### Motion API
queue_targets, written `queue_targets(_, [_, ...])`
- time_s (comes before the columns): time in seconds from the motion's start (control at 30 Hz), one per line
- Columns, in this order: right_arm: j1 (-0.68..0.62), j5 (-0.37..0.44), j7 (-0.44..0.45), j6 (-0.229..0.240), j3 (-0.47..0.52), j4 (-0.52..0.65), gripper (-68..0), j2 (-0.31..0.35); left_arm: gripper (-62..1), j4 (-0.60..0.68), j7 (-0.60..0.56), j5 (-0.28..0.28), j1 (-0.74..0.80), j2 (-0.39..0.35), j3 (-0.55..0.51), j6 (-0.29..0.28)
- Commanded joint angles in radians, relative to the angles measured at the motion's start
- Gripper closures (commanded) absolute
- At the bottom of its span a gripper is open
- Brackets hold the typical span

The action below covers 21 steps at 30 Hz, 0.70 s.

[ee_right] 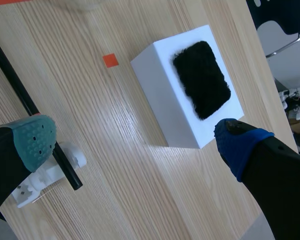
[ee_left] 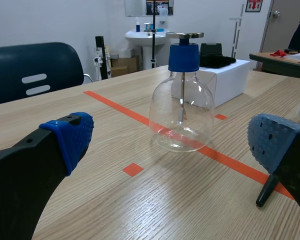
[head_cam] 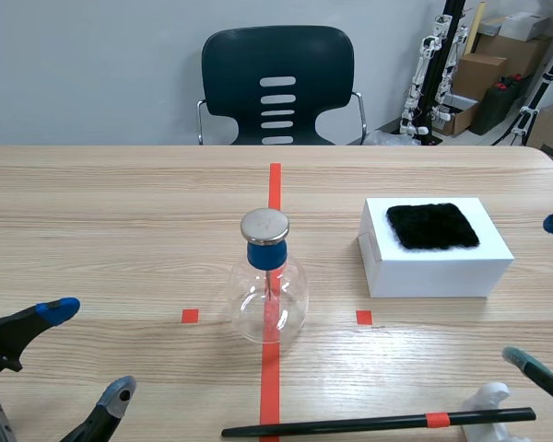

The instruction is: Do the electroscope experiment. return to the home posture

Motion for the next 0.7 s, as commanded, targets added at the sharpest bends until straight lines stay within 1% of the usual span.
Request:
queue_targets(0.0, [0.004, 0.005, 0.026, -0.023, -0.001, 0.005, -67.9, 0.005, -62.3, 0.005, -0.017, -0.007, 0.002, 0.004, 0.0, 0.002])
queue_targets(0.03, [0.004, 0.005, 0.042, -0.03, 0.004, 0.005, -67.9, 0.005, -62.3, 0.005, -0.017, -0.007, 0.002, 0.004, 0.0, 0.002])
queue_targets(0.1, [0.004, 0.014, 0.056, -0.03, 0.016, 0.005, -67.9, 0.005, -62.3, 0.005, -0.017, -0.007, 0.002, 0.004, 0.0, 0.002])
queue_targets(0.2, [0.004, 0.059, 0.059, -0.03, 0.037, 0.005, -67.9, 0.005, -62.3, 0.005, -0.017, -0.007, 0.002, 0.004, 0.0, 0.002])
queue_targets(0.27, [0.004, 0.074, 0.061, -0.03, 0.045, 0.005, -67.9, 0.005, -62.3, 0.005, -0.017, -0.007, 0.002, 0.004, 0.0, 0.002])
queue_targets(0.53, [0.004, 0.075, 0.06, -0.029, 0.047, 0.005, -67.9, 0.005, -62.3, 0.005, -0.017, -0.007, 0.002, 0.004, 0.0, 0.002])
queue_targets(0.67, [0.004, 0.075, 0.079, -0.029, 0.047, 0.005, -67.9, 0.005, -62.3, 0.005, -0.017, -0.007, 0.002, 0.004, 0.0, 0.002])
